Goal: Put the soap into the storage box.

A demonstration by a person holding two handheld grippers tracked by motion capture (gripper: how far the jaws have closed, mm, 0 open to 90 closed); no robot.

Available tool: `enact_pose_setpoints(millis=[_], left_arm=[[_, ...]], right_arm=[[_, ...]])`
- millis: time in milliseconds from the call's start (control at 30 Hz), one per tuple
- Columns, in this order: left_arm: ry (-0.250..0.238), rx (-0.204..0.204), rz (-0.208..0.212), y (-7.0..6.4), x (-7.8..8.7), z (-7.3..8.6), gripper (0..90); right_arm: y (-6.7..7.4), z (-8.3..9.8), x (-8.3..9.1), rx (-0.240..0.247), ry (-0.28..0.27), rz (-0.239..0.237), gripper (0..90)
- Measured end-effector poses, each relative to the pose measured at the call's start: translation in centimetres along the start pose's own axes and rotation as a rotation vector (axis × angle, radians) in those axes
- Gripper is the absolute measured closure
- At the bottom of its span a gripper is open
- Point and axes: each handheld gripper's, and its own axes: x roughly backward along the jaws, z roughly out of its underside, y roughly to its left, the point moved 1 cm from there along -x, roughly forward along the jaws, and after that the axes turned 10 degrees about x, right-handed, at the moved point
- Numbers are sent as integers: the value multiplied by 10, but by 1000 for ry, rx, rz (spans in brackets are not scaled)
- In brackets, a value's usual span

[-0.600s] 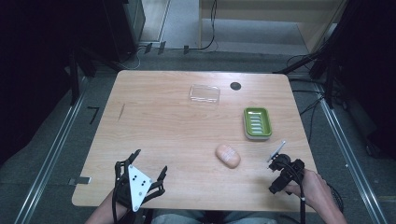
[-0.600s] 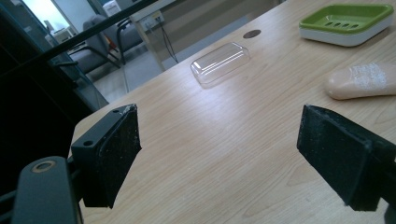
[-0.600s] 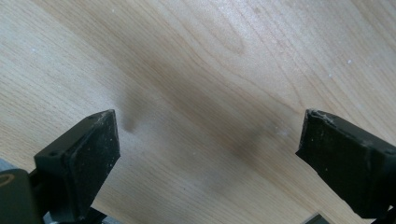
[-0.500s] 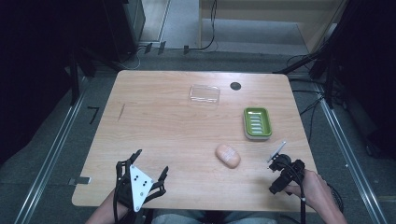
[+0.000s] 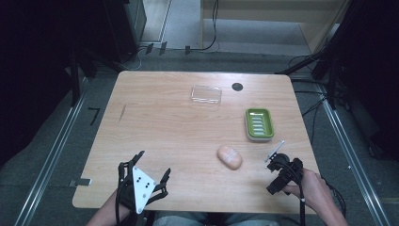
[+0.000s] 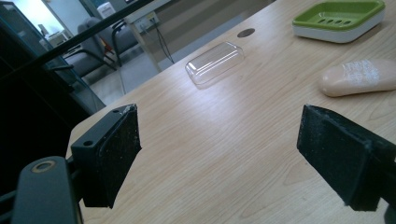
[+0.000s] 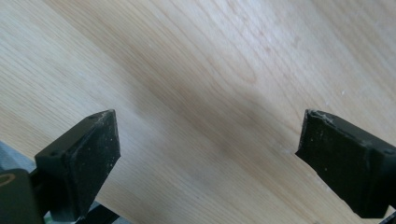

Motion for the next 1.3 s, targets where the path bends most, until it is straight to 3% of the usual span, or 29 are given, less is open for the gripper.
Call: enact_pose_setpoints(millis=[600, 1300], left_arm=[[0, -9, -2, -1, 0, 0, 140], [4, -16, 1, -2, -1, 0, 140]], right_arm=[[17, -40, 16, 92, -20, 26, 27], [23, -84, 24, 145, -57, 17, 14]])
